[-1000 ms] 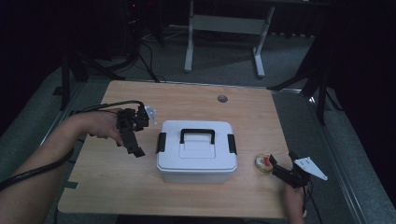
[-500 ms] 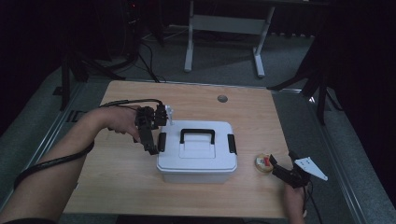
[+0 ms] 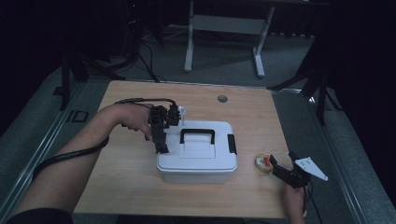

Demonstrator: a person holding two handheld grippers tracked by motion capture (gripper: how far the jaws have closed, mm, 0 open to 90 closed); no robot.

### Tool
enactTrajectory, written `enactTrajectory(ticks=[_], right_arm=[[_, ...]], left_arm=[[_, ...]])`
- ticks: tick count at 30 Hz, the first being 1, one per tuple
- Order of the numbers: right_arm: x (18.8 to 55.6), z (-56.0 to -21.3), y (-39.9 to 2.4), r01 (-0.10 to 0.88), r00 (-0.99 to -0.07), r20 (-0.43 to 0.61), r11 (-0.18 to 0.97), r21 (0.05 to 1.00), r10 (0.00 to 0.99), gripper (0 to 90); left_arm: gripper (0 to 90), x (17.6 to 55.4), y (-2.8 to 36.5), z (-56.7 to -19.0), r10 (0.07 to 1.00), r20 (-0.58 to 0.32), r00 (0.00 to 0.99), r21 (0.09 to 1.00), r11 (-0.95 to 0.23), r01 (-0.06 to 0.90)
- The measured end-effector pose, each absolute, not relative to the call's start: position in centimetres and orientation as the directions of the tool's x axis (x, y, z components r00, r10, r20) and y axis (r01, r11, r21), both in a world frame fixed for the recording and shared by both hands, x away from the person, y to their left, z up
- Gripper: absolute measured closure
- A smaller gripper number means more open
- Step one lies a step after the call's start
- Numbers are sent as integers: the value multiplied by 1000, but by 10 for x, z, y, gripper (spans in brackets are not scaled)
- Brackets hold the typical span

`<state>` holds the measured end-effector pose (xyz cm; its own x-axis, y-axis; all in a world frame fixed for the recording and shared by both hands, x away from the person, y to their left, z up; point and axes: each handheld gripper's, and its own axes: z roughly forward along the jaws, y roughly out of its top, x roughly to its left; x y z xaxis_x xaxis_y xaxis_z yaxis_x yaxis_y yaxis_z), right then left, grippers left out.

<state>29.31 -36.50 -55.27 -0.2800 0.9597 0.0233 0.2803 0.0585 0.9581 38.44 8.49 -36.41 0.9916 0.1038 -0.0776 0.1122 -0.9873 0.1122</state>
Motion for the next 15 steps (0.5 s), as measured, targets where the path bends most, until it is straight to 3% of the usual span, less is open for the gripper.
enactTrajectory(ticks=[9, 11, 15], right_arm=[[293, -553, -365, 279, -284, 25, 58, 958, 958, 134], [293, -553, -365, 279, -284, 25, 57, 958, 958, 134], [293, -553, -365, 280, -285, 26, 57, 958, 958, 134]], left_arm=[[76, 388, 65, -369, 65, -74, 995, 100, -992, 73], [173, 389, 61, -369, 60, -62, 996, 103, -993, 66], [270, 392, 55, -368, 48, -63, 997, 101, -993, 54]])
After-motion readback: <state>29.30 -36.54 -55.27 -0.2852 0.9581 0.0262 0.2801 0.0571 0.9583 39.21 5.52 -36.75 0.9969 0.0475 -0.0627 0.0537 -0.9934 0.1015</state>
